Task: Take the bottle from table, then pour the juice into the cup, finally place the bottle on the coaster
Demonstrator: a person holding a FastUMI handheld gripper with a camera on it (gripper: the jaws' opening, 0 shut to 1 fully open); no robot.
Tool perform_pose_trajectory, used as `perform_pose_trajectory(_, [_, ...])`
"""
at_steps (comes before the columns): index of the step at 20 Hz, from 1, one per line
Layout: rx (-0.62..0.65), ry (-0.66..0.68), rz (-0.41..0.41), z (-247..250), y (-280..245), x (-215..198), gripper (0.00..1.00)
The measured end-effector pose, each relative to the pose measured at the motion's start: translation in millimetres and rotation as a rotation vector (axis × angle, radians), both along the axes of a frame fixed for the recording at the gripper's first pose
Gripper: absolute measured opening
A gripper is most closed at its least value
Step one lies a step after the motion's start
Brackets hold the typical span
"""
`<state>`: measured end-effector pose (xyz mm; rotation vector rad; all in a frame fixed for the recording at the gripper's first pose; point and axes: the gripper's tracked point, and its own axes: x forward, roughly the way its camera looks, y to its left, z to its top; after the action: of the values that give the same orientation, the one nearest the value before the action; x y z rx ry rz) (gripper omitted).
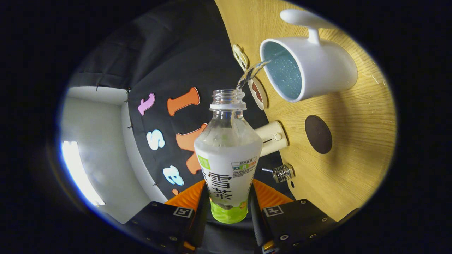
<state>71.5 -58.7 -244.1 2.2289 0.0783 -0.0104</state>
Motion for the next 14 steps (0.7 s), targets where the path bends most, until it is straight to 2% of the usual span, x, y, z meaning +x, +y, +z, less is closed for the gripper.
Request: perform_pose_trajectory(14, [0.157, -0.007, -0.045, 2.8, -2.0, 3.0, 0.57])
